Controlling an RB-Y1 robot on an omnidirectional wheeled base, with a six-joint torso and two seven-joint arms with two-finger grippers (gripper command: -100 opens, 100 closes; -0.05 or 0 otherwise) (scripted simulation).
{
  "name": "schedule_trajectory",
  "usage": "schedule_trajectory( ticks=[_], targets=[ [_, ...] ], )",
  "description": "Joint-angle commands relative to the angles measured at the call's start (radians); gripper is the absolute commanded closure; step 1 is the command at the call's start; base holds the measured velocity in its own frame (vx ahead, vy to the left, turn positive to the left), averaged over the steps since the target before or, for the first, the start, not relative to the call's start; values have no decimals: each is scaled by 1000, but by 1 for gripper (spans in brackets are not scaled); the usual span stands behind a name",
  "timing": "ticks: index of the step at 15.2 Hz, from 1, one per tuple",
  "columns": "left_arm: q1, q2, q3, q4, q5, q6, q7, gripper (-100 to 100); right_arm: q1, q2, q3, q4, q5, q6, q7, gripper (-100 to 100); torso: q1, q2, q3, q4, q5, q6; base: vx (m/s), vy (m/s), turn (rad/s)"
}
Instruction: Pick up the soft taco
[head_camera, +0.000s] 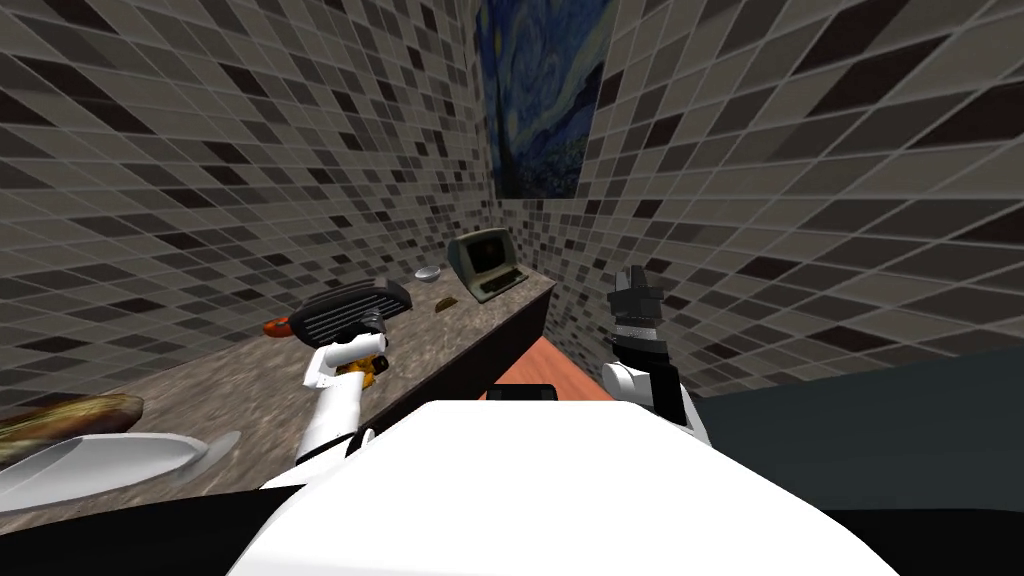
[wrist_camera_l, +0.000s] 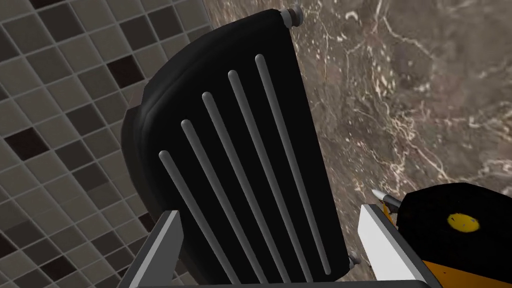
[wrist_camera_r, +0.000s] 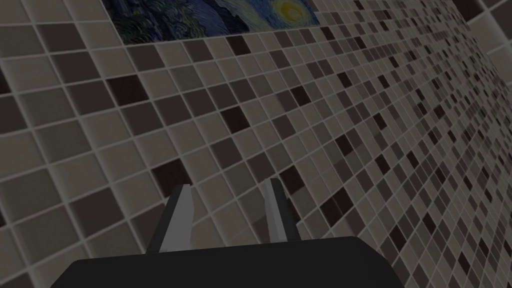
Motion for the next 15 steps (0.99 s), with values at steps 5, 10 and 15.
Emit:
schedule_trajectory(
  ticks=[5,10,15],
  targets=[
    [-40,34,49,68,10,118,8,-100,0,0,0,0,0,0,0,0,0,0,0,0,0,0,-5,9,-151],
    [-72,54,84,114,11,190,15,-100,0,0,0,0,0,0,0,0,0,0,0,0,0,-1,-3,9,-112],
    [-134,93,154,203,14,303,28,-100,0,0,0,0,0,0,0,0,0,0,0,0,0,0,-5,11,-220]
  ],
)
